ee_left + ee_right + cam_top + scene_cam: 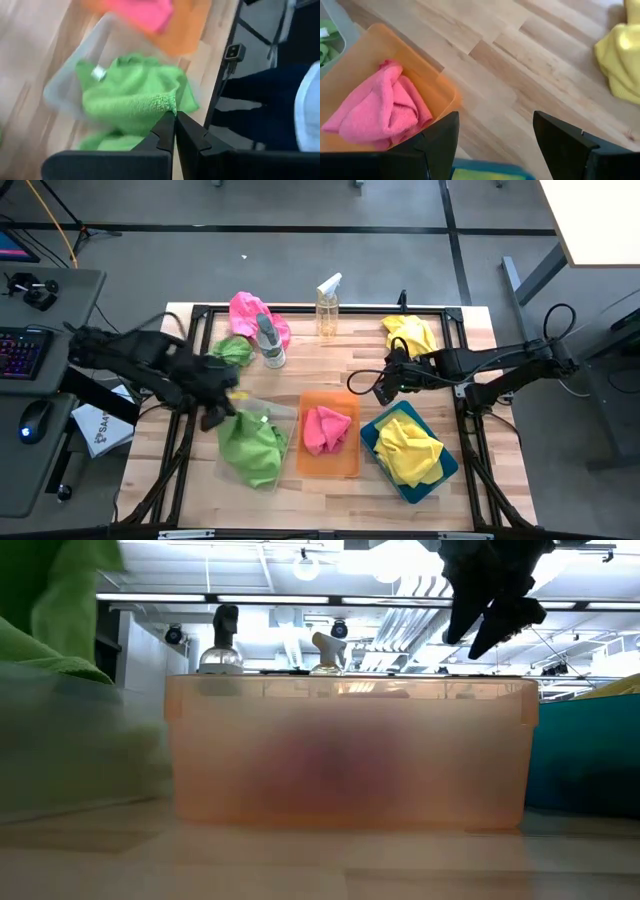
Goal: Sort microfiber towel by color & place in baskets
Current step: Put the green towel into the white bin
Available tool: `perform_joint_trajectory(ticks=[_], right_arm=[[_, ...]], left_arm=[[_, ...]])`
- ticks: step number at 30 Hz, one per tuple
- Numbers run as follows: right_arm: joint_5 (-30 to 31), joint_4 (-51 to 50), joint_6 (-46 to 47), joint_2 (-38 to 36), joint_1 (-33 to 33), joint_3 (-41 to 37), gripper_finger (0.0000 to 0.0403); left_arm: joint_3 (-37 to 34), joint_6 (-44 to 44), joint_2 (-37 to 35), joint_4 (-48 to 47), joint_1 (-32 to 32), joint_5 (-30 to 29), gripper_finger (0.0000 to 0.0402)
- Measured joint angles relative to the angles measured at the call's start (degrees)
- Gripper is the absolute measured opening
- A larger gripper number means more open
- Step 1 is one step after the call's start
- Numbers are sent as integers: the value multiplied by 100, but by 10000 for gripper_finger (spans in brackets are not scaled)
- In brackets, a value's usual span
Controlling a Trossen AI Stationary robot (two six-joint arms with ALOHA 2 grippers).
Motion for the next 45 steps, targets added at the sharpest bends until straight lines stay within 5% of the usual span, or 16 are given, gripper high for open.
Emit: perform_joint_trajectory(ticks=[7, 12, 19, 22, 31, 45], right_arm=[[-35, 271, -451, 0, -324, 0, 252], [-108, 355, -712, 0, -501, -1, 252], [-216, 418, -915, 0, -662, 0, 252], [-221, 428, -916, 0, -687, -1, 252], [-214, 491, -1039, 0, -687, -2, 252], [-185, 532, -870, 0, -687, -2, 252]], left_arm=[[0, 1976, 982, 2006, 131, 97, 0], [0, 2491, 1355, 2227, 333, 284, 0], [-276, 2135, 1072, 2434, 138, 512, 0], [-921, 1548, 553, 3077, 1, 510, 0], [-3090, -666, -752, 3000, -312, -234, 0], [-3504, 776, 1047, 3578, -669, -300, 0]])
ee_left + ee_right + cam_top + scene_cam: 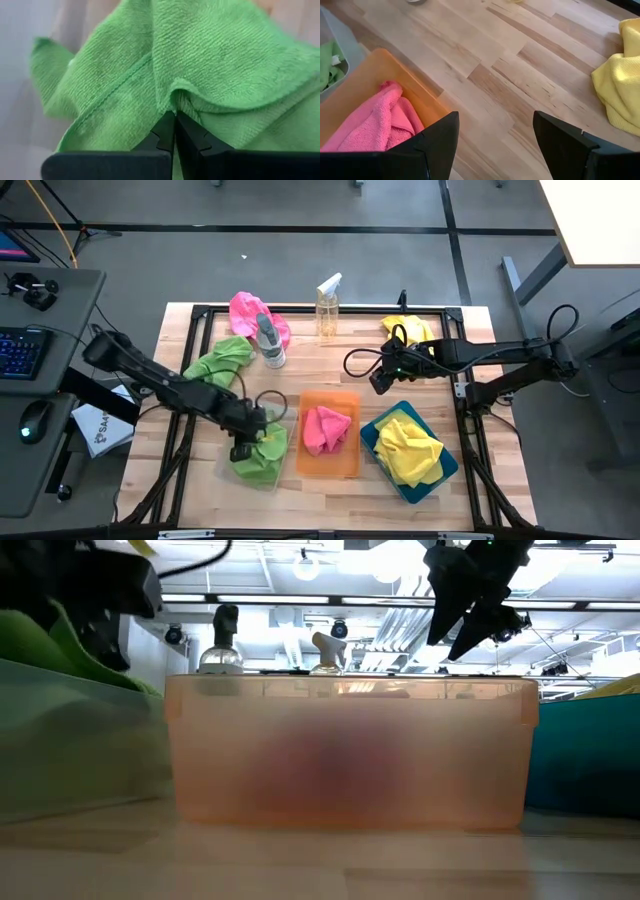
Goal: Sort microfiber towel by color & place in baskets
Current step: Put the green towel into the white bin, then put the pink towel into the orange bin
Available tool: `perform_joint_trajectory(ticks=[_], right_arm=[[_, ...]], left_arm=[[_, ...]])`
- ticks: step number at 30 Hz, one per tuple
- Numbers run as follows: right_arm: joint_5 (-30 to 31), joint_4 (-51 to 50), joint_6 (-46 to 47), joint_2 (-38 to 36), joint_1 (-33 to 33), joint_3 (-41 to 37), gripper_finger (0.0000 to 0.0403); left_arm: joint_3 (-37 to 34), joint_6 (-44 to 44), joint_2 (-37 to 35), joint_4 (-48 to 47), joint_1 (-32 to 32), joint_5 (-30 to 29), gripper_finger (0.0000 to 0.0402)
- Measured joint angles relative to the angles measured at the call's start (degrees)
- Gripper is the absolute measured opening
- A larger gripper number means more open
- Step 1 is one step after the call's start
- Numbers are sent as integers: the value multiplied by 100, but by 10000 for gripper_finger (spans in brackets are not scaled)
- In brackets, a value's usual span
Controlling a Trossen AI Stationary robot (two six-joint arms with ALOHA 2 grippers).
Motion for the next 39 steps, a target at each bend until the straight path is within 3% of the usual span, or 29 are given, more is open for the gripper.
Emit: perform_joint_trajectory(ticks=[7, 13, 18, 26, 28, 32, 39], right_arm=[[21, 4, 14, 0, 0, 0, 252], [21, 4, 17, 0, 0, 0, 252], [20, 2, 10, 0, 0, 0, 252], [20, 0, 6, 0, 0, 0, 252], [19, 0, 4, 0, 0, 0, 252], [19, 0, 8, 0, 0, 0, 252], [-14, -2, 126, 0, 0, 0, 252]], left_arm=[[0, 425, 696, 320, 65, 75, 7], [43, 338, 672, 169, 340, 447, 50], [521, 671, 469, -547, 492, 777, 116], [1634, 1742, 241, -2436, 627, 760, 208], [1999, 1853, 212, -3037, 766, 525, 218], [2571, 1610, -4, -3841, 1258, -913, 222], [2874, 1091, -1170, -3473, 3027, -2255, 223]])
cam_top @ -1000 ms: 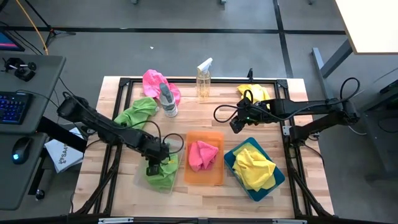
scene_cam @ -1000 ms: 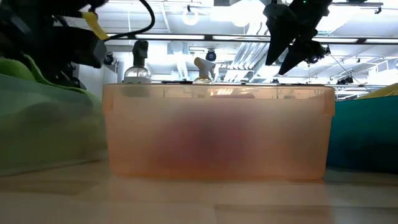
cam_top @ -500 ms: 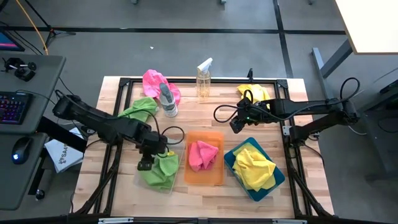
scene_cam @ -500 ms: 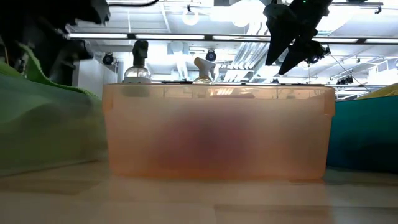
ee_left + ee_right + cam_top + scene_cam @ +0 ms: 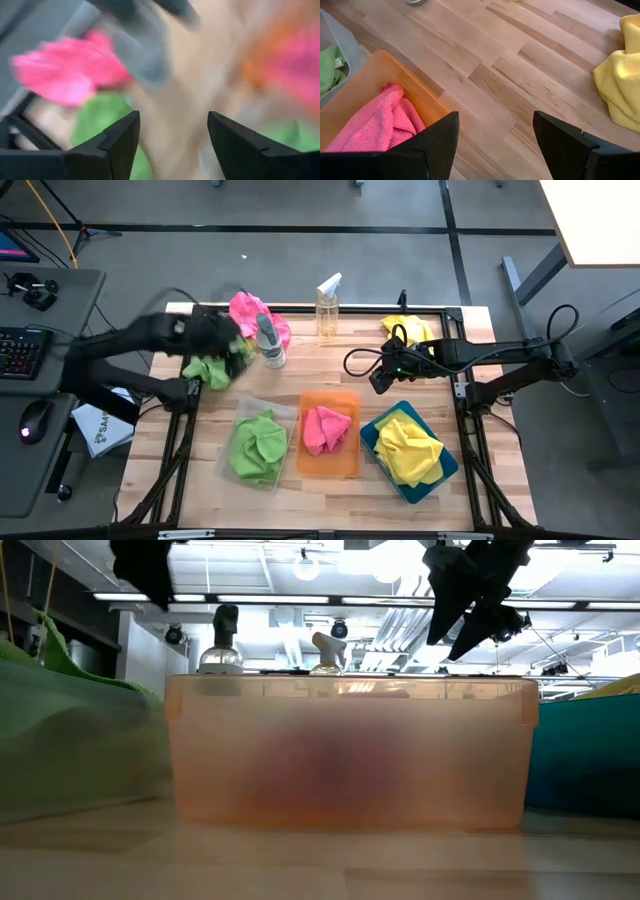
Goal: Sort microfiber towel by color & place in baskets
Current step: Put the pink towel into the orange bin
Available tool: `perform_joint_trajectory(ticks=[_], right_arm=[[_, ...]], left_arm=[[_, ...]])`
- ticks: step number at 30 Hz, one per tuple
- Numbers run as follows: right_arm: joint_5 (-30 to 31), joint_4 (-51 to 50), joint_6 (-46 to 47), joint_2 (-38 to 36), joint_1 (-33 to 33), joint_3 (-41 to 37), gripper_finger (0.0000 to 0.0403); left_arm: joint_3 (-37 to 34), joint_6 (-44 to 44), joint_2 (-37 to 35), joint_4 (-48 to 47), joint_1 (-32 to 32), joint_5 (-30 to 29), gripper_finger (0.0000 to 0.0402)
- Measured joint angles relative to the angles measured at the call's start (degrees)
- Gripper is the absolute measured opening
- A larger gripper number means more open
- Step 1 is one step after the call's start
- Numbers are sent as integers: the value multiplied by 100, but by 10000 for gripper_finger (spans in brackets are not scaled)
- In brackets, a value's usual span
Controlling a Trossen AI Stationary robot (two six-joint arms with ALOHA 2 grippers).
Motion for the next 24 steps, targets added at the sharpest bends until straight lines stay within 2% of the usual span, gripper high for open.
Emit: perform_joint_trajectory(ticks=[4, 8, 13, 17, 21, 24], right_arm=[[-2, 0, 26, 0, 0, 0, 252], [-2, 2, 28, 0, 0, 0, 252], [-11, 1, 189, 0, 0, 0, 252], [-11, 2, 332, 0, 0, 0, 252], [-11, 2, 431, 0, 0, 0, 252], [29, 21, 435, 0, 0, 0, 252]], left_arm=[[-2, -20, -664, 1088, 1155, -488, 223], [-190, 27, -757, 1989, 2367, -505, 223], [-712, 180, -60, 2709, 3670, 124, 223], [-1358, -203, 714, 3355, 4478, 634, 223], [-2022, -870, 1405, 4229, 4997, 1271, 223], [-2278, -1233, 1856, 4631, 5181, 1449, 223]])
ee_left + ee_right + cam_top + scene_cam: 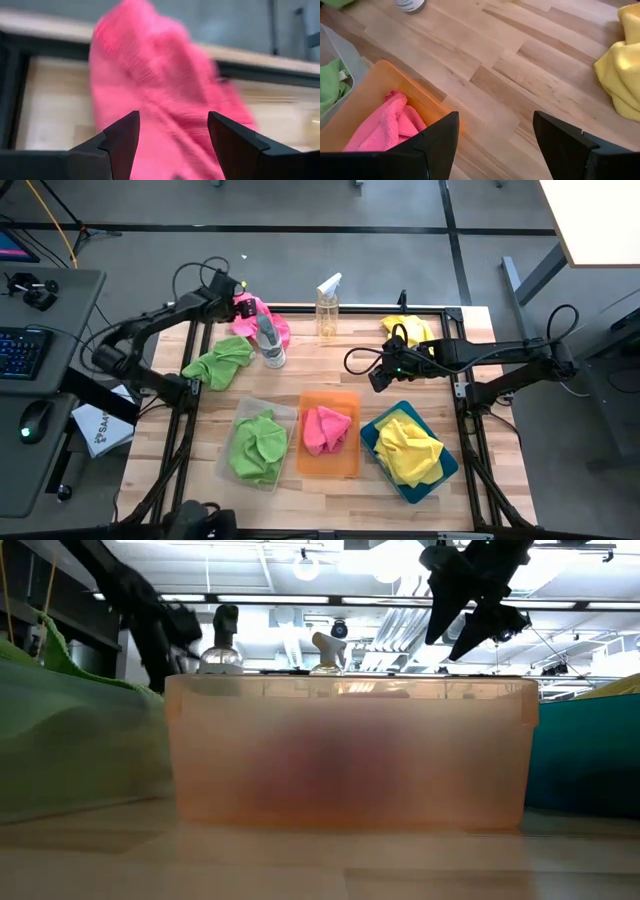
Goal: Sort microfiber towel by color & place in baskets
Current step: Put the pink towel into the orange bin
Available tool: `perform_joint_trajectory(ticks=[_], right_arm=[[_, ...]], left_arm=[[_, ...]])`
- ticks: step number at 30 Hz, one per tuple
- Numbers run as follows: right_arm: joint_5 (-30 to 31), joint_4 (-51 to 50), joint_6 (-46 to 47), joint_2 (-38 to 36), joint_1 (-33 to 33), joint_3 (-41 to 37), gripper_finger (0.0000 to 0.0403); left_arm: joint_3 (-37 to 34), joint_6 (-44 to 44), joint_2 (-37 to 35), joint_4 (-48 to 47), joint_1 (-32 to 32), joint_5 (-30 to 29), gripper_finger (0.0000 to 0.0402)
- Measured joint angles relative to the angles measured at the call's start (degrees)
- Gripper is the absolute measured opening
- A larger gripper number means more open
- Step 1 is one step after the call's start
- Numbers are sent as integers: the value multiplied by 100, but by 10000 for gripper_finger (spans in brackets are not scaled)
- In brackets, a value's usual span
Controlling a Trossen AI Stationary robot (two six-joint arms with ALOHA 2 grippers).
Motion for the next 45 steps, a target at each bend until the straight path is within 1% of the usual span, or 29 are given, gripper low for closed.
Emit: perform_joint_trajectory(ticks=[8, 14, 17, 19, 22, 24, 27, 28, 31, 34, 37, 42, 45], right_arm=[[1, 3, 106, 0, 0, 0, 252], [-4, 3, 236, 0, 0, 0, 252], [-7, 3, 236, 0, 0, 0, 252], [-20, 3, 238, 0, 0, 0, 252], [-20, 3, 253, 0, 0, 0, 252], [-20, 3, 252, 0, 0, 0, 252], [-20, 3, 243, 0, 0, 0, 252], [-20, 3, 240, 0, 0, 0, 252], [-20, 3, 195, 0, 0, 0, 252], [-18, 3, 126, 0, 0, 0, 252], [-18, 3, 47, 0, 0, 0, 252], [-15, 7, 39, 0, 0, 0, 252], [48, 74, -24, 0, 0, 0, 252]], left_arm=[[-45, -86, 1054, 444, 22, 44, 223], [217, -69, 1485, 474, 8, -77, 220], [262, -79, 1641, 434, -20, -44, 207], [269, -79, 1709, 402, -53, 13, 188], [269, 153, 1760, 285, -150, 29, 141], [269, 322, 1757, 203, -200, 59, 98], [269, 471, 1724, 126, -248, 227, 24], [268, 480, 1687, 115, -251, 274, 13], [267, 486, 1390, 116, -249, 285, 6], [269, 515, 852, 137, -210, 204, 2], [436, 521, 173, 139, -101, 65, 1], [1118, 555, -901, 289, 13, -40, 1], [1690, 751, -1363, 527, -113, -12, 0]])
